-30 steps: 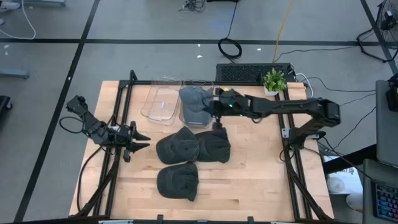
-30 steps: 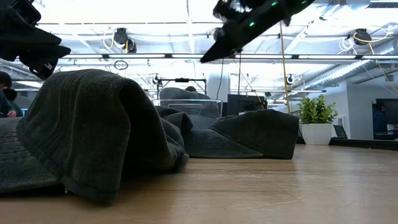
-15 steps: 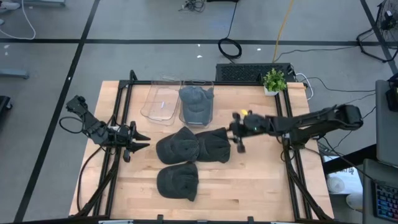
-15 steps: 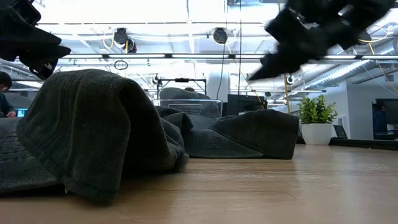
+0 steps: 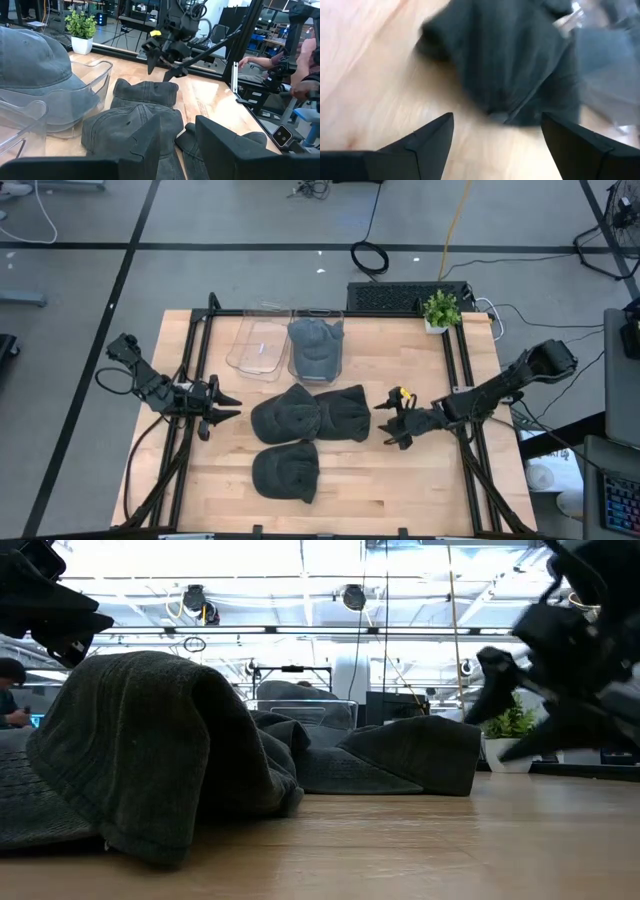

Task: Pick & Place hat
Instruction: Put the top right black cap into the left transparent bin

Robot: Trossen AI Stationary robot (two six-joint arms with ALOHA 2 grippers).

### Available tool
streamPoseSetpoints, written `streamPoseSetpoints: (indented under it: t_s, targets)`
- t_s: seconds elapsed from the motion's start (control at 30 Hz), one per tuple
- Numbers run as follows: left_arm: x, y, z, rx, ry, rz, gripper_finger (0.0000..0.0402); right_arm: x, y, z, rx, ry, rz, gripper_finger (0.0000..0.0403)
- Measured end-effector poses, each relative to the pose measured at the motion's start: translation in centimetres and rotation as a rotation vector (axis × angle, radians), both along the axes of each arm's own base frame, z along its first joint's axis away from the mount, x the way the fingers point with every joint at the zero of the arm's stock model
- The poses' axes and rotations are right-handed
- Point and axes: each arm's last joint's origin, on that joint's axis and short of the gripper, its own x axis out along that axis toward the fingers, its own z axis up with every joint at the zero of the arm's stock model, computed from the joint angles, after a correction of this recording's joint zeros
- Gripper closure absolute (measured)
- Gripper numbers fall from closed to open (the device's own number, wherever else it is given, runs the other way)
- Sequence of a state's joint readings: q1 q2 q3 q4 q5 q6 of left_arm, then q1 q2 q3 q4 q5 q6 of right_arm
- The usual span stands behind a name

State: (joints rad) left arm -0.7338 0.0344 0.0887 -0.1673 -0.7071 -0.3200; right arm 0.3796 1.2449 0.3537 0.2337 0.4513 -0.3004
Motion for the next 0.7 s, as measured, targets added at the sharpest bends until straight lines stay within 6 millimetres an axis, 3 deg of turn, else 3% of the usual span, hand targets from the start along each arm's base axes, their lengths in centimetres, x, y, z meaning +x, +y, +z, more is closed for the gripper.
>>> streamPoseSetpoints:
  t_s: [0.17, 0.7]
  targets:
    - [0.0, 0.0, 0.0, -0.001, 0.000, 0.000, 0.0270, -0.1, 0.0, -1.6, -0.016, 0.047, -0.015, 0.0111]
    - [0.0, 0.0, 0.0, -0.001, -0.002, 0.000, 0.0270, 3.5, -0.6, -4.3, -0.133, -0.162, -0.085, 0.0121]
